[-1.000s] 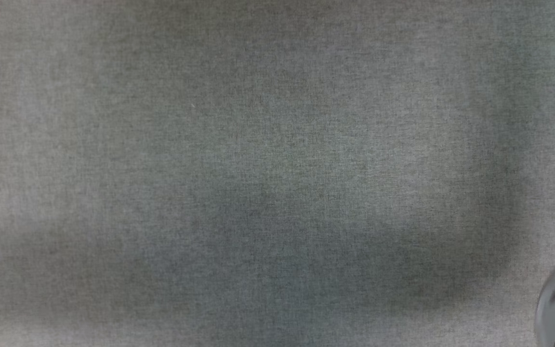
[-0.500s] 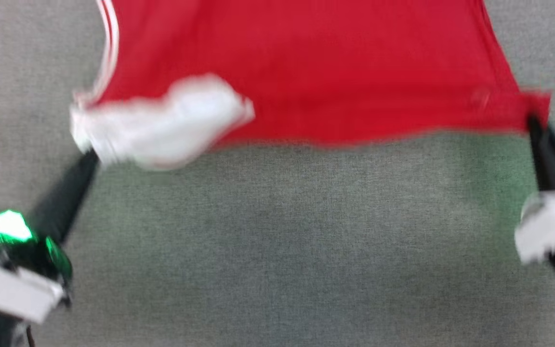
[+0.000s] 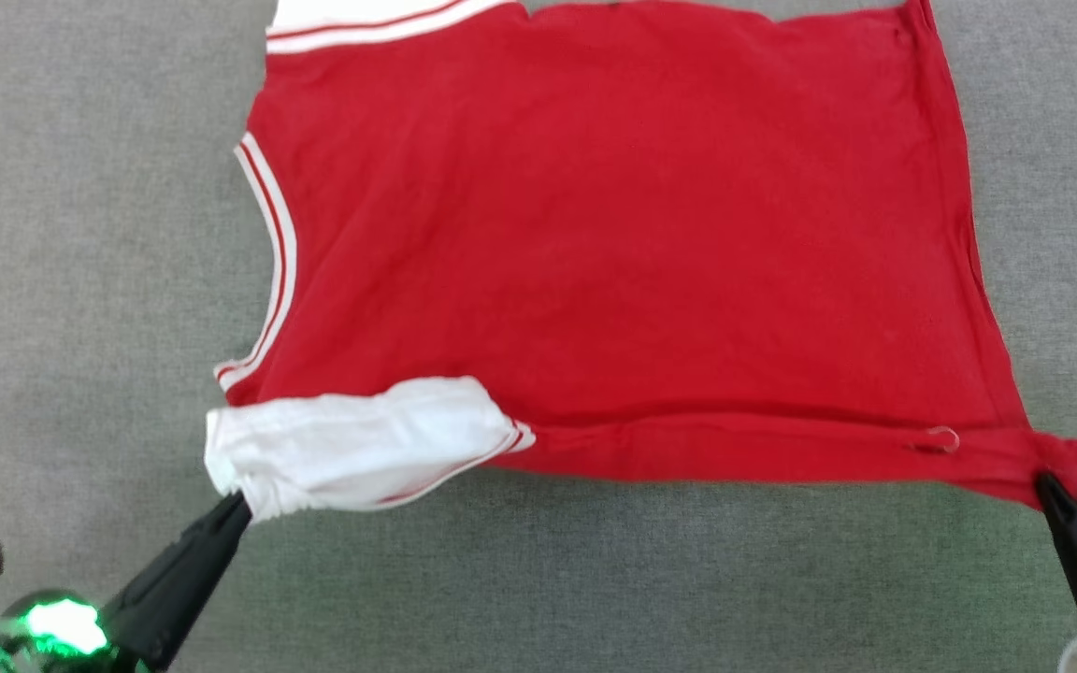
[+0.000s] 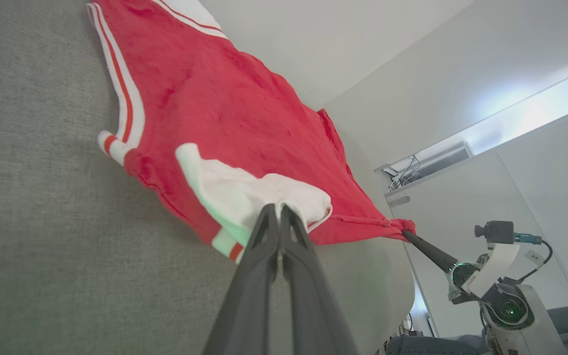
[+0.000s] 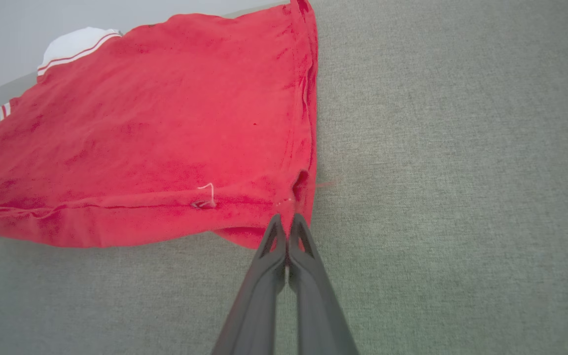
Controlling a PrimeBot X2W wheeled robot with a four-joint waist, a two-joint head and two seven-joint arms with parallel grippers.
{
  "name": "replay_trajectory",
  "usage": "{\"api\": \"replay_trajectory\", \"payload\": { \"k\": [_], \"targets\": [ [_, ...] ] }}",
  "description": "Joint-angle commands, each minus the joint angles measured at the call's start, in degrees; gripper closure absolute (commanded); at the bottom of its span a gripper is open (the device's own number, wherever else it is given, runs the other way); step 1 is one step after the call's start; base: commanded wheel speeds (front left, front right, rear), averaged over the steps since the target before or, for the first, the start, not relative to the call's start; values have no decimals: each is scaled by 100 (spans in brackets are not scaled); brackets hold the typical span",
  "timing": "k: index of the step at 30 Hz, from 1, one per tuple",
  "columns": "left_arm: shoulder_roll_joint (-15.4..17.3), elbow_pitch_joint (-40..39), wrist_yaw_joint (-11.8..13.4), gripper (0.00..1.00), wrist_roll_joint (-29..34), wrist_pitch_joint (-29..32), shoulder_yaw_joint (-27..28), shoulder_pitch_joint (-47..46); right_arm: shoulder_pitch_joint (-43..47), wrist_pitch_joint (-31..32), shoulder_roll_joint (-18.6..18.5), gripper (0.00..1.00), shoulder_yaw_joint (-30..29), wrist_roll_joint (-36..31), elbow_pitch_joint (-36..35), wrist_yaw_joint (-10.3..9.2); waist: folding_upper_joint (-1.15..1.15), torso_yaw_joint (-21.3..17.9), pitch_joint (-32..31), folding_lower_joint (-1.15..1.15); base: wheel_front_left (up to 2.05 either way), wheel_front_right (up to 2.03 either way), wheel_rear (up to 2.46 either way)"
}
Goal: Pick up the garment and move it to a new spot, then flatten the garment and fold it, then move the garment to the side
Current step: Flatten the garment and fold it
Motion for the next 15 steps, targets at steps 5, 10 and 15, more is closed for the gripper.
{"api": "replay_trajectory", "payload": {
  "k": [5,10,15],
  "targets": [
    [25,-261,4,100,166,5,301,342,263,-22,-4,100,-83,130,-259,-9,0,-30,7,0,0,0,0],
    [78,-363,4,100,189,4,486,72,-246,27,-2,100,94,15,-135,-9,0,-98,64,0,0,0,0],
    [143,-302,4,100,-80,3,449,-656,-1277,154,-6,100,162,-128,460,-9,0,-192,151,0,0,0,0]
  ]
}}
